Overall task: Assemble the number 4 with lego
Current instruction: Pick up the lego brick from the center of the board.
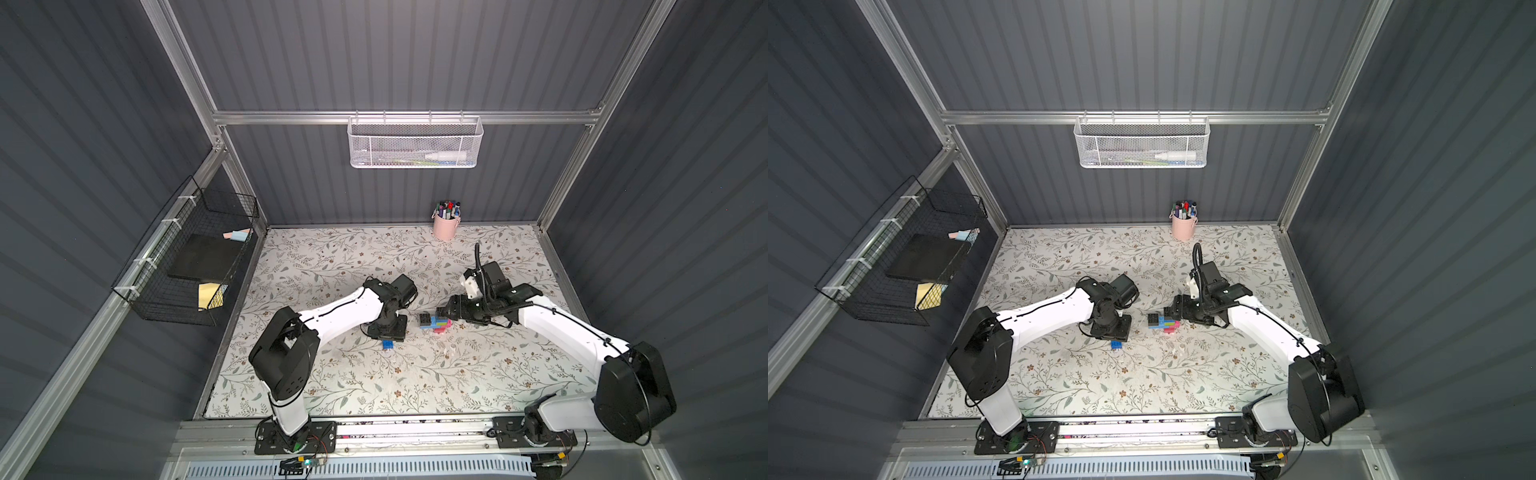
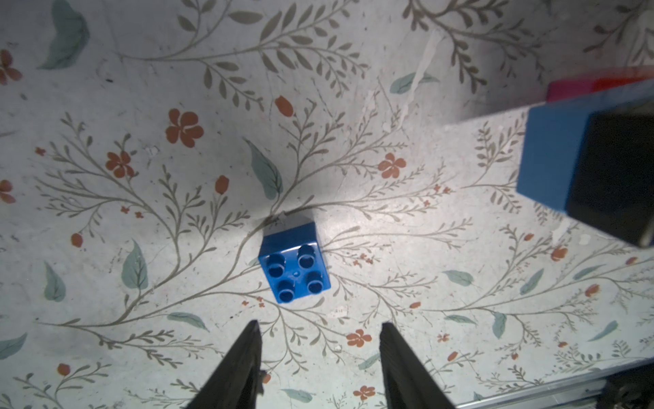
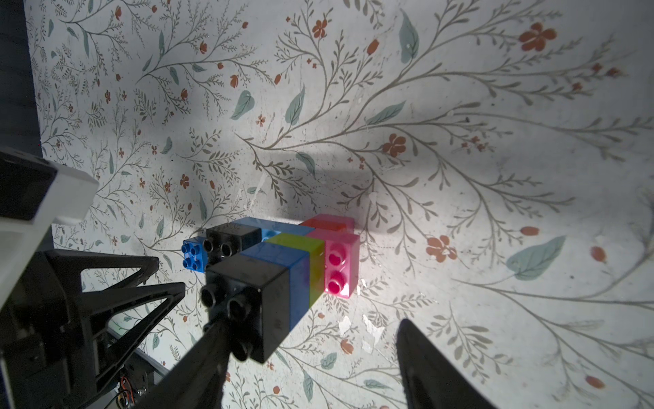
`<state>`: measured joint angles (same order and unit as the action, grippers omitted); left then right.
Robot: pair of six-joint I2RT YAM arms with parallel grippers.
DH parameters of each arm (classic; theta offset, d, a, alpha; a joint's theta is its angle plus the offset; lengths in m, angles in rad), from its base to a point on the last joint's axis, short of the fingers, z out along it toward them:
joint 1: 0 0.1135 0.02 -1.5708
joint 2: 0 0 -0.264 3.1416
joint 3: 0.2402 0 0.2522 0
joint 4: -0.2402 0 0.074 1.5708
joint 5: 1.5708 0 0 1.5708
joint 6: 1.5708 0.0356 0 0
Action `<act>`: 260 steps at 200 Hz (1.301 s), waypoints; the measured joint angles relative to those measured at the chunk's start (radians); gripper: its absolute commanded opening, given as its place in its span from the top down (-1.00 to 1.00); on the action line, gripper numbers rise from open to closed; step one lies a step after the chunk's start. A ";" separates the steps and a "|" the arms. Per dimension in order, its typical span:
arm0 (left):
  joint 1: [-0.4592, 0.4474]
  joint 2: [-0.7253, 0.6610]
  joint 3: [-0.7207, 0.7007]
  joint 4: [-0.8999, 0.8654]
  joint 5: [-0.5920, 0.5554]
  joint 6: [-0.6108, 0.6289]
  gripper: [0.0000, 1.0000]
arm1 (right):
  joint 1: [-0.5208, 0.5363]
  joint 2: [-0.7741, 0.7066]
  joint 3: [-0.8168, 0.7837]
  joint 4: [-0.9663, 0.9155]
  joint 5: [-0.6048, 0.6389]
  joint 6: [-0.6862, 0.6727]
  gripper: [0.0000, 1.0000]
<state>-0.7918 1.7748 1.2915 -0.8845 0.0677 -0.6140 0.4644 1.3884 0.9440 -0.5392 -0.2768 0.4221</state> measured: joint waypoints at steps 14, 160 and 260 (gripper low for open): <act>0.000 0.013 0.001 -0.005 -0.007 -0.011 0.09 | 0.000 0.001 0.000 0.000 0.000 0.000 -0.46; 0.023 0.097 0.005 0.022 -0.014 -0.068 0.17 | 0.000 0.001 0.000 0.000 0.000 -0.003 -0.47; 0.029 0.121 0.022 0.022 -0.010 -0.071 0.28 | 0.000 0.001 0.000 0.000 0.000 -0.003 -0.47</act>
<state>-0.7631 1.8954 1.3132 -0.8623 0.0574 -0.6849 0.4644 1.3891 0.9443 -0.5388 -0.2768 0.4187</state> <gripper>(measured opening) 0.361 0.733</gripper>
